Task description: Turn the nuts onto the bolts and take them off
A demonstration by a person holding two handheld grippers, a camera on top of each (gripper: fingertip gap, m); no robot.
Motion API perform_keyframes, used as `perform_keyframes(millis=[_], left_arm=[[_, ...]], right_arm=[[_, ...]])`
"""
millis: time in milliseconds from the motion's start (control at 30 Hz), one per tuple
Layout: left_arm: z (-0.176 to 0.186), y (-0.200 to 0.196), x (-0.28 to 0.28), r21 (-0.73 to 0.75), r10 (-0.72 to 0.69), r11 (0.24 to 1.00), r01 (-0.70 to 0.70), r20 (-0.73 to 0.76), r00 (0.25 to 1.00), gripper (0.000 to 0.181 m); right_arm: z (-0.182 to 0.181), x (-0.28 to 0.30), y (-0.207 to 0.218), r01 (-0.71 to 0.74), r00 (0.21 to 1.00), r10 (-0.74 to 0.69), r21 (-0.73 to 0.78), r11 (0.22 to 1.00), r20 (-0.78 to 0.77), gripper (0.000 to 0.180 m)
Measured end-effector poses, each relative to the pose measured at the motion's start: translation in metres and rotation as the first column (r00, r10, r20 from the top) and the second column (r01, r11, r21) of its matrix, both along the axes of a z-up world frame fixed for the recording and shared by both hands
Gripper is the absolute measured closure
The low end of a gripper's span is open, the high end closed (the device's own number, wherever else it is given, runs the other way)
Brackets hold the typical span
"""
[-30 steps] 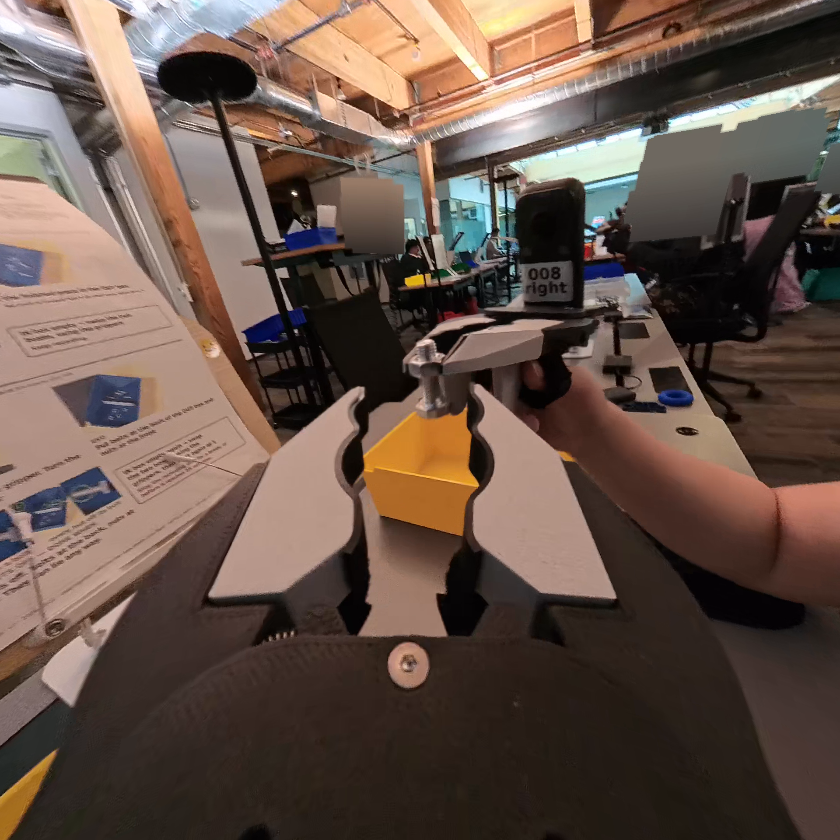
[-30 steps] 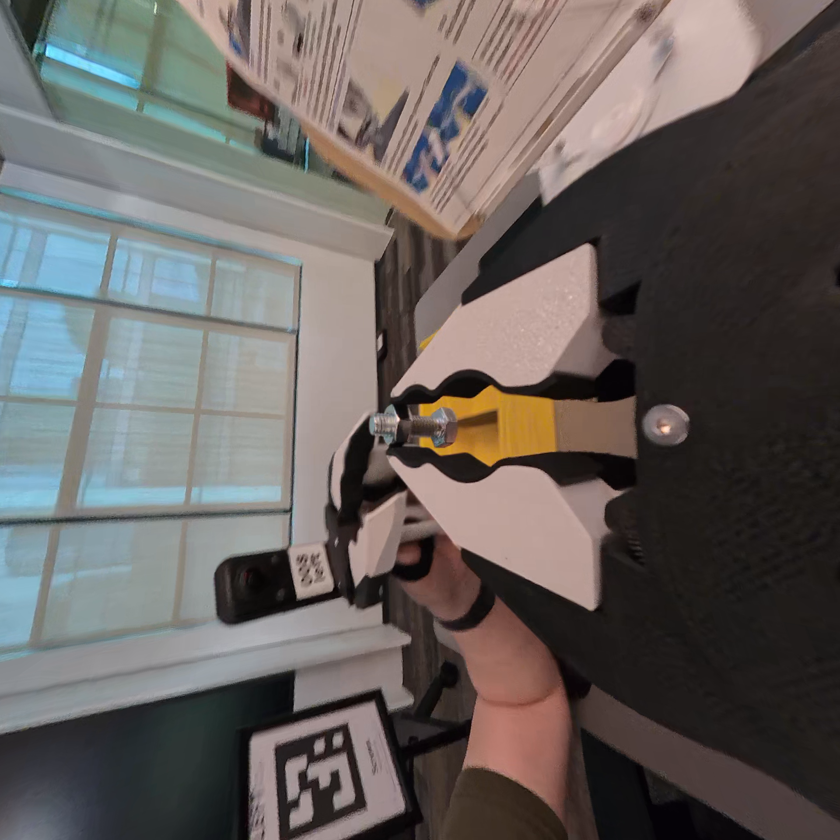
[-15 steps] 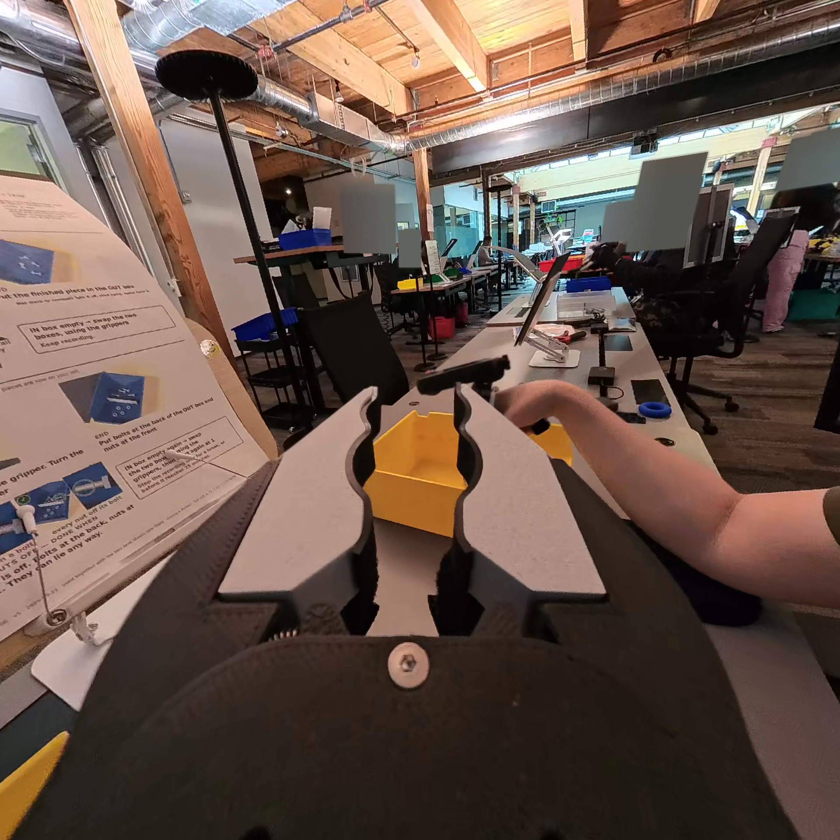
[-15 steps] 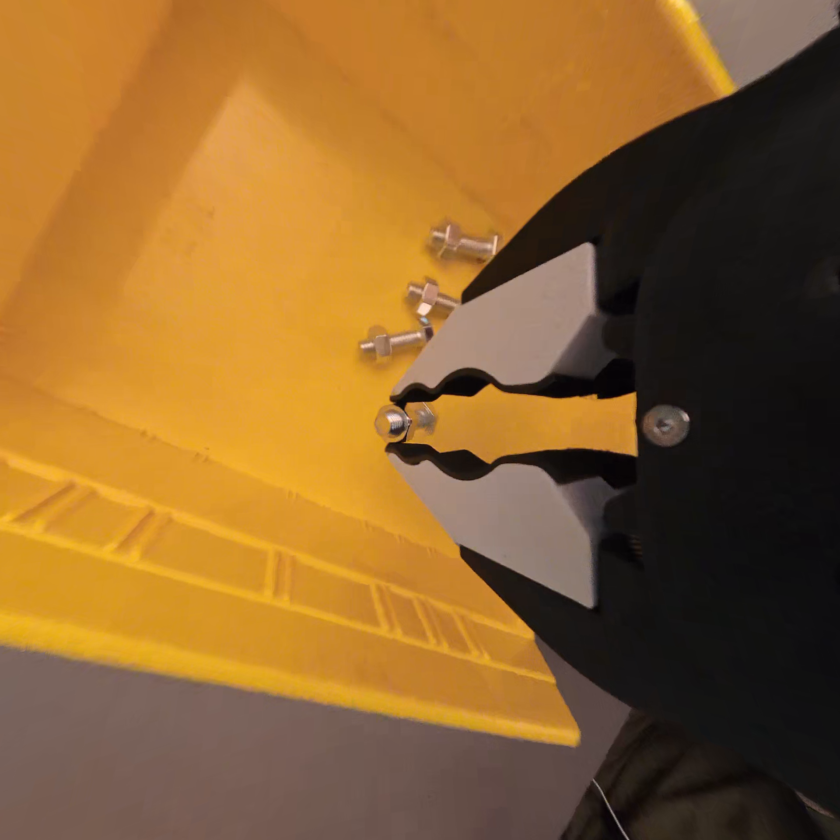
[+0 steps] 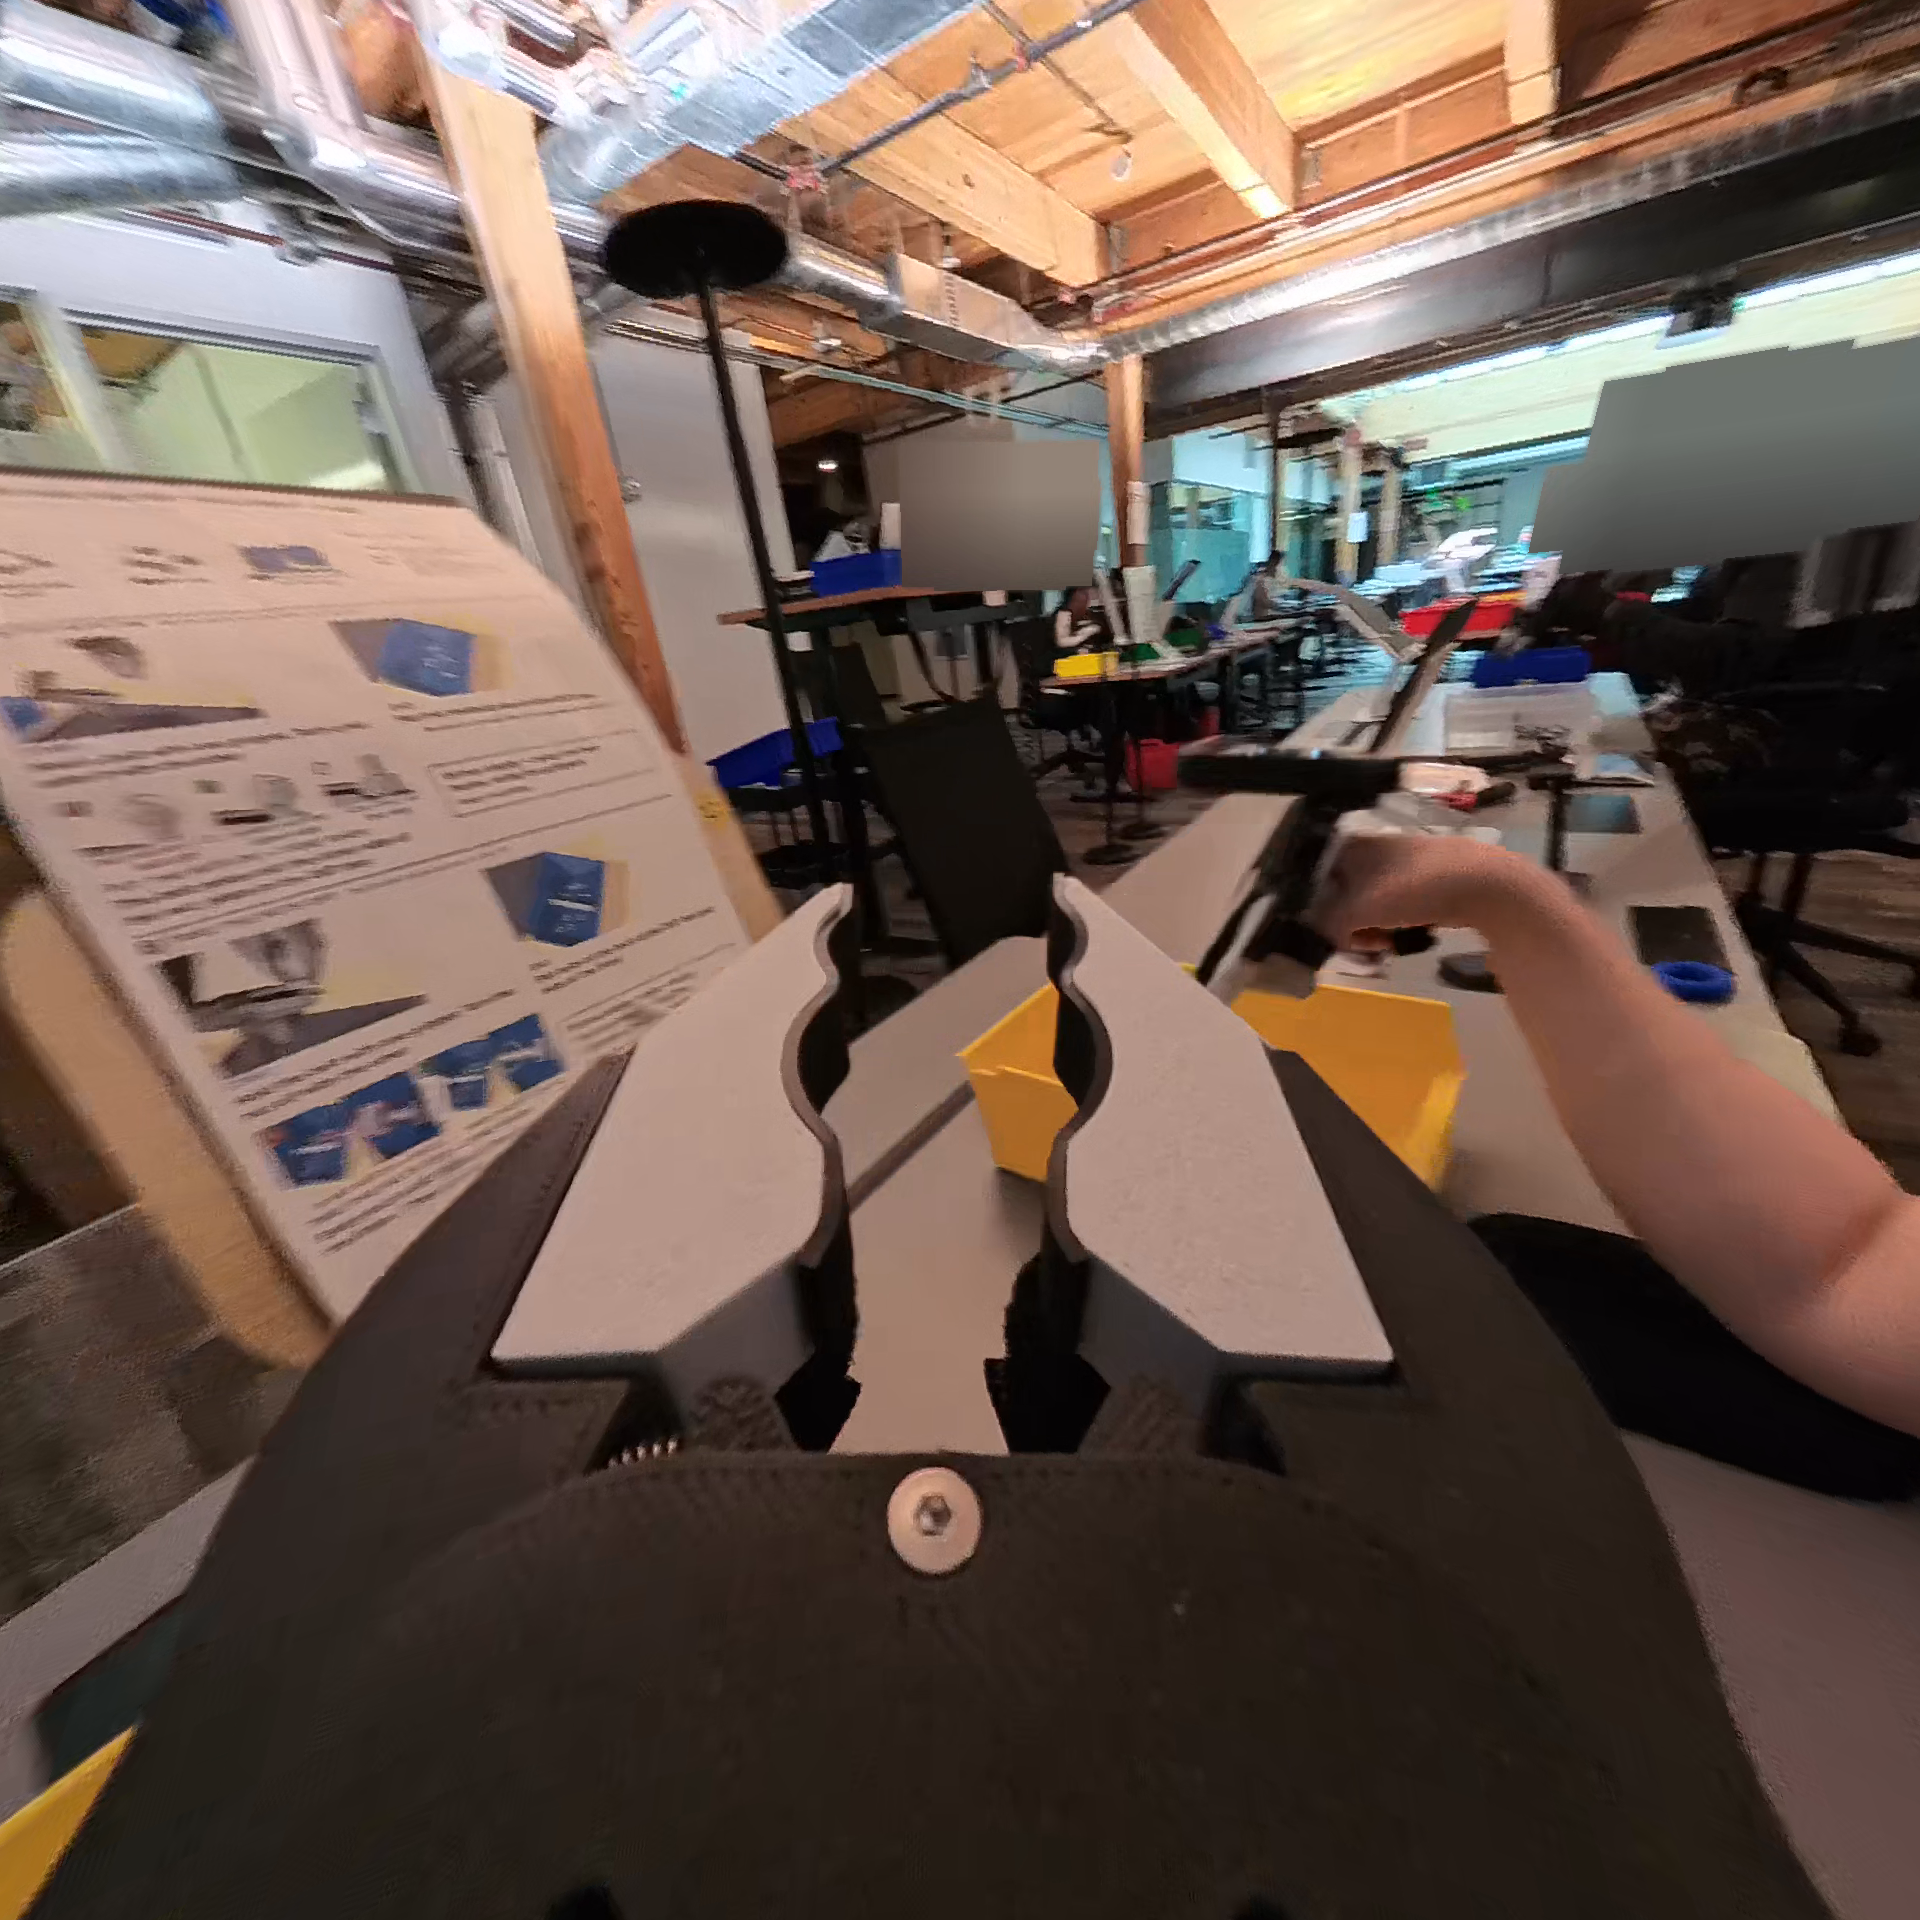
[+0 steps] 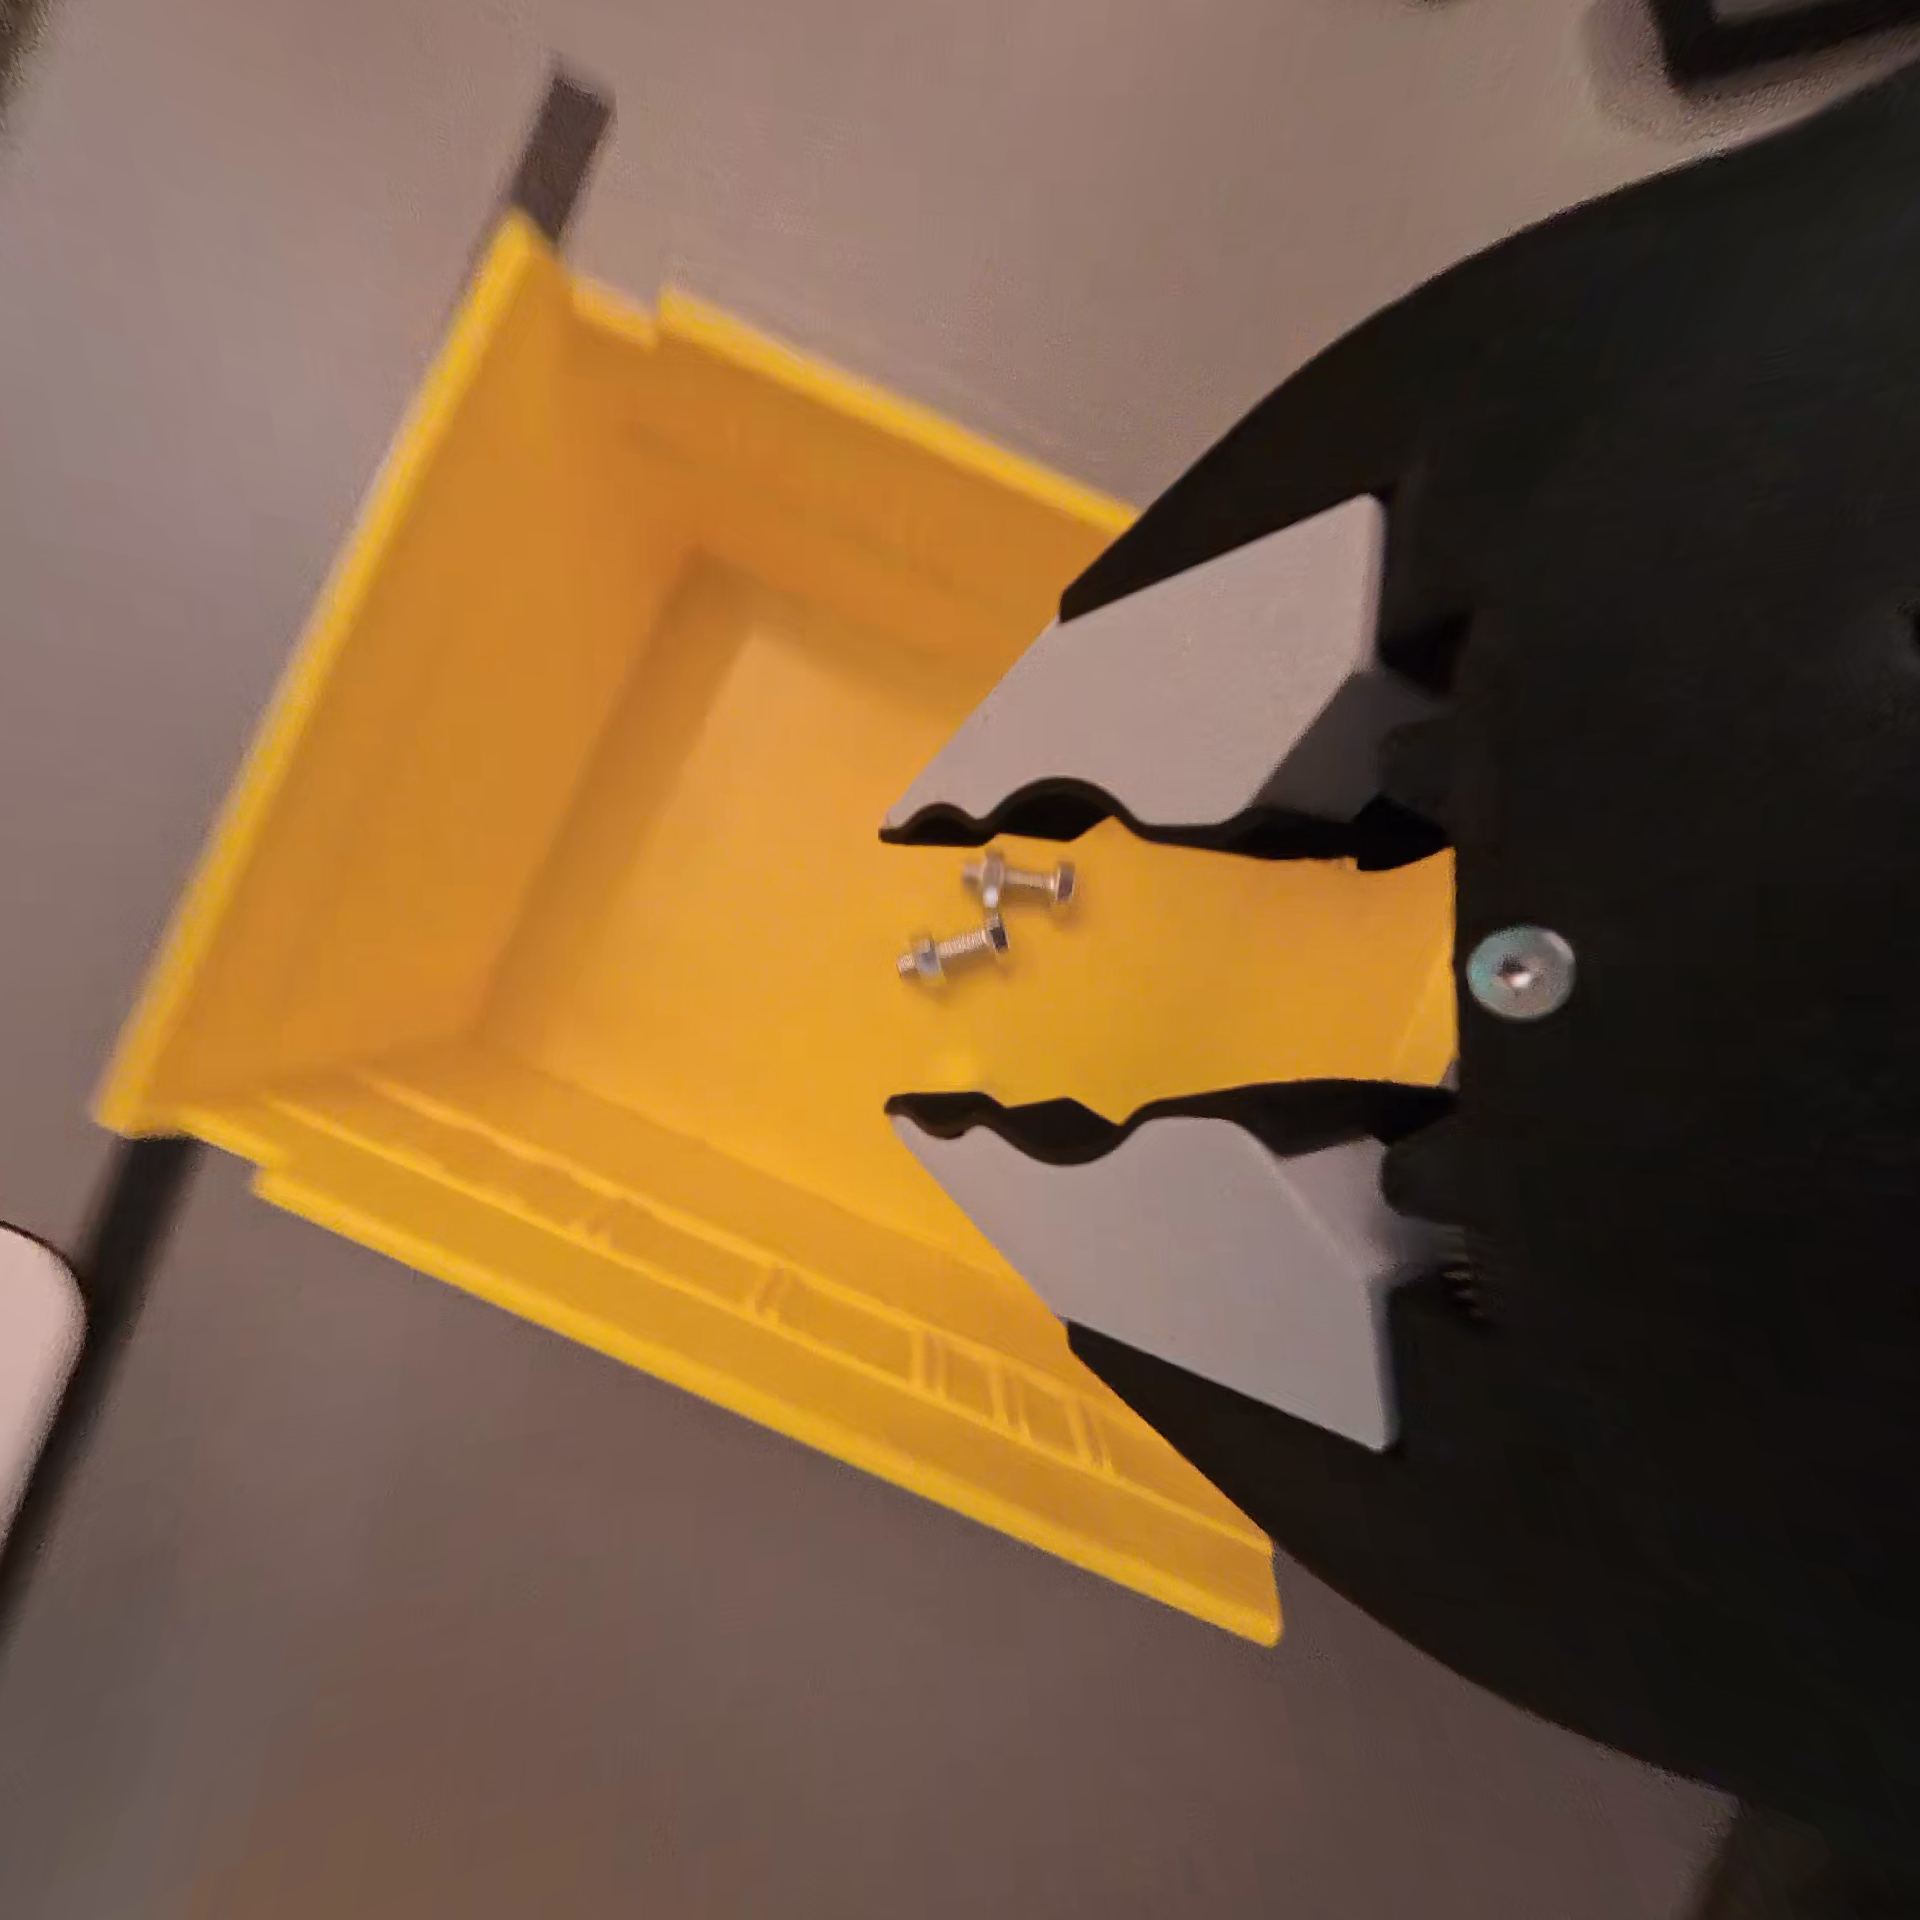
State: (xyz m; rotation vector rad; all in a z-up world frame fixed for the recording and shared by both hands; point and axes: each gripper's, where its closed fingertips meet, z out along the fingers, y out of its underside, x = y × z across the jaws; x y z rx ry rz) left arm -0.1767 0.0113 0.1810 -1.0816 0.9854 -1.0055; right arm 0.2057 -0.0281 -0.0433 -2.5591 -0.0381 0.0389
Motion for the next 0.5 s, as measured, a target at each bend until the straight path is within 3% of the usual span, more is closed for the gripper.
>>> perform_keyframes(millis=[133, 267, 333, 433, 500], left_arm=[[0.008, 0.038, -0.056, 0.052, 0.266, 0.963, -0.264, -0.054, 0.962, 0.143], [-0.013, 0.092, -0.142, 0.112, 0.640, 0.766, -0.633, -0.229, 0.734, 0.132], [-0.039, 0.108, -0.175, 0.036, 0.666, 0.712, -0.702, -0.353, 0.657, 0.126], [-0.084, 0.121, -0.202, -0.181, 0.566, 0.668, -0.722, -0.507, 0.650, 0.120], [-0.107, 0.129, -0.219, -0.221, 0.547, 0.605, -0.765, -0.583, 0.601, 0.122]], right_arm=[[0.021, 0.038, -0.026, 0.144, 0.985, -0.150, 0.075, 0.987, 0.081, 0.122], [-0.005, 0.066, -0.050, 0.235, 0.969, -0.232, -0.032, 0.971, 0.081, 0.120], [-0.025, 0.073, -0.058, 0.262, 0.965, -0.259, -0.113, 0.958, 0.039, 0.120], [-0.050, 0.081, -0.064, 0.289, 0.956, -0.295, -0.197, 0.937, 0.001, 0.122], [-0.062, 0.083, -0.066, 0.301, 0.948, -0.317, -0.233, 0.925, -0.034, 0.130]])
